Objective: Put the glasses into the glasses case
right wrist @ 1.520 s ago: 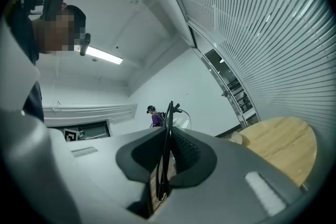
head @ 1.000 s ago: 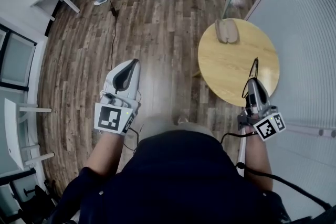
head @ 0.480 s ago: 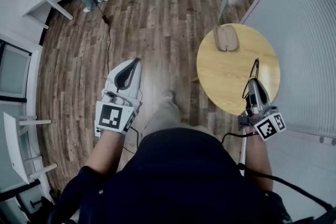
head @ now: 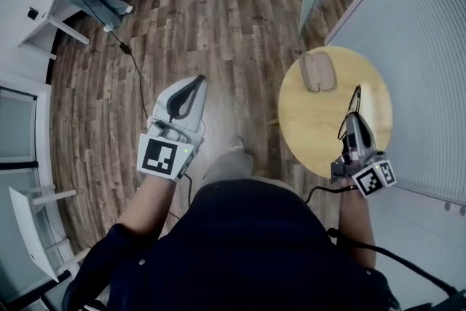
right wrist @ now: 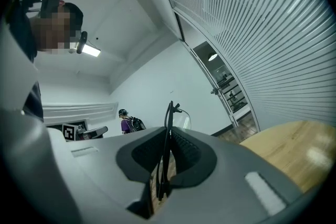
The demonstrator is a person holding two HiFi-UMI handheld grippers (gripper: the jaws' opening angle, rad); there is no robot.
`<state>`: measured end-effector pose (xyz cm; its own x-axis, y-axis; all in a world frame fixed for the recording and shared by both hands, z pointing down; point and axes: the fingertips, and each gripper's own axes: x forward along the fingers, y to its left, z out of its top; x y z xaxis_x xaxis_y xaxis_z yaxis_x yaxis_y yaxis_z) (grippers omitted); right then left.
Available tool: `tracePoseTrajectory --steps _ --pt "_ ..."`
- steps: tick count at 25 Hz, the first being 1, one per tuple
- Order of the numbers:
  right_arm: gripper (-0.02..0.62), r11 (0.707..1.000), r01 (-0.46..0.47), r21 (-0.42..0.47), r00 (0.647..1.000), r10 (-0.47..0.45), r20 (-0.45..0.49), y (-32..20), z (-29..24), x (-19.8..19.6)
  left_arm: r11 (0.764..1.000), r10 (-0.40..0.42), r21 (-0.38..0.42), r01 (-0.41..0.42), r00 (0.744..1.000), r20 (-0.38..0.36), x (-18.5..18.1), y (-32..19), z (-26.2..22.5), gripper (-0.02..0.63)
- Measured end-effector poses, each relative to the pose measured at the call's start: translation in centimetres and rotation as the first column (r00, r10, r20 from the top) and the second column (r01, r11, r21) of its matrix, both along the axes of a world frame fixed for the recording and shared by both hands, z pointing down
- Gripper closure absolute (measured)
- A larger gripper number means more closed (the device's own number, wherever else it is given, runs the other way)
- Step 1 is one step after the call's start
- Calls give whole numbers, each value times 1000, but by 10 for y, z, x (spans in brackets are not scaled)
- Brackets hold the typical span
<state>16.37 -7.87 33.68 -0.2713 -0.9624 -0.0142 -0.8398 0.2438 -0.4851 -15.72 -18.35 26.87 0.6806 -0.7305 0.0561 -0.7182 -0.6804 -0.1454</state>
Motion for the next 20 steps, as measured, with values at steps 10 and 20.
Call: tracePoseTrajectory --steps 10,20 --pt "561 993 -115 -25 993 115 -13 -71 6 -14 994 104 -11 -104 994 -27 -6 -98 3 600" --pt "561 989 -128 -79 991 126 -36 -121 4 -1 993 111 -48 -112 993 -37 12 -157 3 600"
